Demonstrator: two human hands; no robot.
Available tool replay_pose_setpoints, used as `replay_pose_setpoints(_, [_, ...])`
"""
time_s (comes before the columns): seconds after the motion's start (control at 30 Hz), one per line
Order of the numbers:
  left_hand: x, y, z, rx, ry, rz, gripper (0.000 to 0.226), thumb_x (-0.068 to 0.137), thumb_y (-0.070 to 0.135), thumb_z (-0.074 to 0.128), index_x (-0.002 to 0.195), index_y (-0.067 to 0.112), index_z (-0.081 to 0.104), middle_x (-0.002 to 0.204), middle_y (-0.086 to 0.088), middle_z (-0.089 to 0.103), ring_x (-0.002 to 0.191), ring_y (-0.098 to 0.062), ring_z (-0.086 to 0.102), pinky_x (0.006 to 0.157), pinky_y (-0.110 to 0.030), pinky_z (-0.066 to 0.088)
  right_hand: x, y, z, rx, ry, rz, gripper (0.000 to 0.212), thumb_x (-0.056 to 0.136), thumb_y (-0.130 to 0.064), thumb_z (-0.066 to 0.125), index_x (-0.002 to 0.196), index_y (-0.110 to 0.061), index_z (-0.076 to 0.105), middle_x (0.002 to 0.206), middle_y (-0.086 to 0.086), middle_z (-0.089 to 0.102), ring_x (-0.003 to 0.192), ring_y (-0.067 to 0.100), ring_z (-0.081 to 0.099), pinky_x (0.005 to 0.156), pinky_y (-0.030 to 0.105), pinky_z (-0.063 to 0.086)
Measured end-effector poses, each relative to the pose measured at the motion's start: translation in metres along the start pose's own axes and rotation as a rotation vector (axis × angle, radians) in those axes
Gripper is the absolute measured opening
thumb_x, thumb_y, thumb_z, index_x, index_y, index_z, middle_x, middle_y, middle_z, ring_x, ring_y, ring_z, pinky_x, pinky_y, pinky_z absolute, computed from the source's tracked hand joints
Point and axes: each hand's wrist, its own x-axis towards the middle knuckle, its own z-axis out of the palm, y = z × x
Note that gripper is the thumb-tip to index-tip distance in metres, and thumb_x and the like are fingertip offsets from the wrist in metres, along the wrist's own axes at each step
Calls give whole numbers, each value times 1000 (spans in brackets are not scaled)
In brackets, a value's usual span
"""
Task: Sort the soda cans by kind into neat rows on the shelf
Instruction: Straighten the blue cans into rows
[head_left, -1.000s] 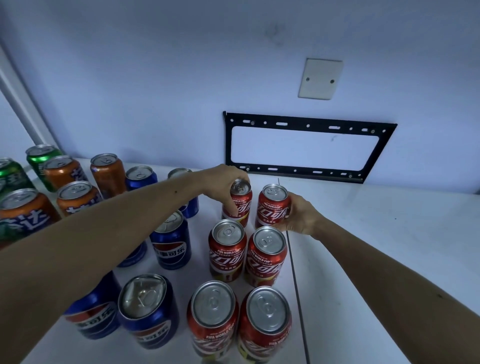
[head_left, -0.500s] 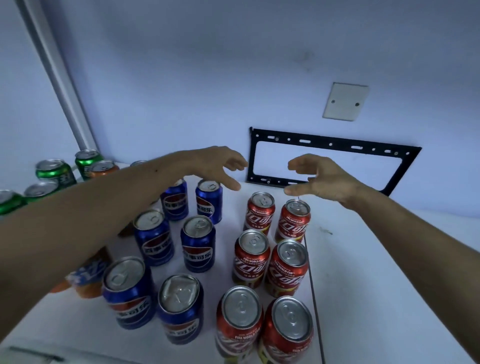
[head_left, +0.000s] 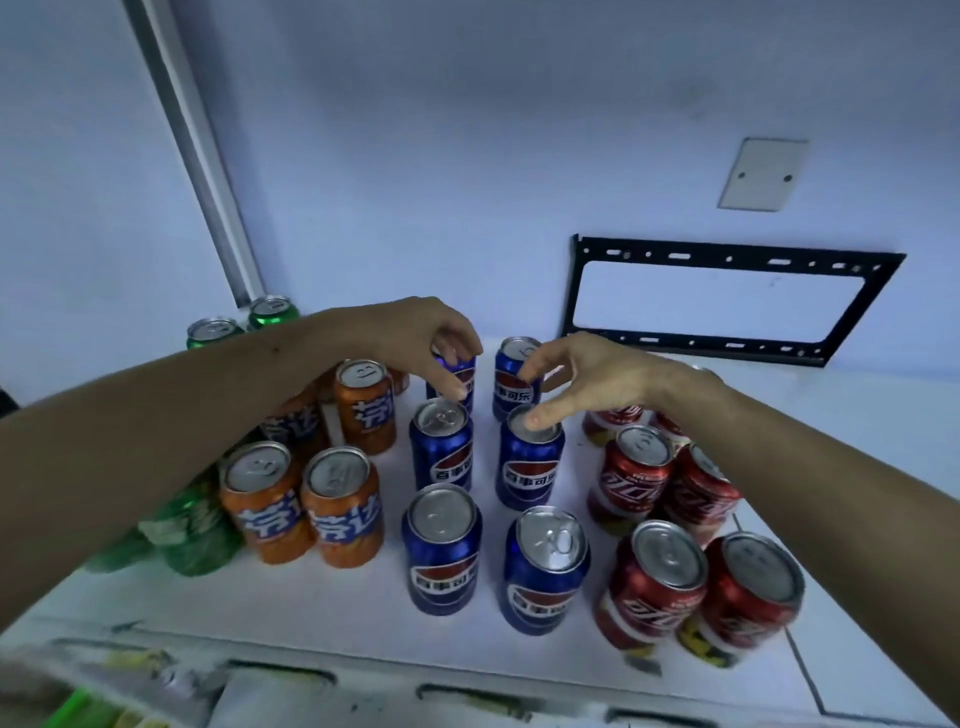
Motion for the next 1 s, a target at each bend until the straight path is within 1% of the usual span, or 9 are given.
replay_pose_setpoints(0.1, [-13,0,12,7,-146,8,60,59,53,82,114,41,60,113,24,61,100,7,60,71,-11,51,-3,-10,15,-62,-48,57,76,62,-45,86,129,-24,55,130,-7,57,113,11,55,95,28,46])
replay_pose_setpoints(0.17, [-18,1,20,74,-188,34,64,61,54,80,120,37,59,117,23,58,101,8,56,77,-9,45,-6,-16,23,-135,-53,83,75,64,-43,85,131,-24,55,130,-8,56,111,10,53,90,24,41])
replay_pose_setpoints(0.3, [-19,1,31,160,-160,90,63,68,39,82,125,25,59,127,11,59,106,0,53,77,-9,39,-11,-22,29,-224,5,96,60,68,-39,83,122,-22,62,122,-4,63,98,12,56,81,25,42])
replay_pose_setpoints(0.47, [-21,4,34,153,-136,88,58,70,27,83,124,21,61,122,8,62,84,11,53,63,-3,40,-21,-26,29,-255,11,144,54,67,-42,82,115,-23,66,114,-5,67,100,16,60,86,32,49])
replay_pose_setpoints(0.6, [-20,10,36,138,-160,94,59,70,24,82,125,19,61,124,6,63,96,2,55,73,-5,42,-28,-26,31,-280,2,159,50,65,-46,82,108,-25,69,106,-6,69,98,17,63,86,32,51])
replay_pose_setpoints(0.73, [-18,15,42,140,-155,115,59,73,22,80,128,18,59,122,5,64,88,7,54,67,0,42,-32,-26,34,-273,13,180,54,64,-46,82,110,-23,67,105,-5,68,97,17,64,82,29,51])
replay_pose_setpoints(0.83, [-19,15,43,152,-162,129,60,76,22,78,131,20,56,129,5,60,101,2,52,71,-3,40,-33,-26,36,-284,20,180,59,66,-45,81,117,-21,63,110,-4,65,103,16,59,83,27,44])
replay_pose_setpoints(0.93, [-26,14,43,112,-153,124,64,78,25,75,137,23,49,138,5,53,119,-6,50,86,-12,40,-39,-30,36,-258,5,196,76,69,-46,80,134,-20,50,128,-1,59,119,21,54,96,31,43])
replay_pose_setpoints(1.0, [-37,17,41,79,-70,139,64,79,30,73,138,26,47,141,4,49,123,-10,47,89,-18,40,-48,-34,34,-232,76,168,78,70,-47,80,136,-19,49,134,0,56,122,20,53,101,34,43])
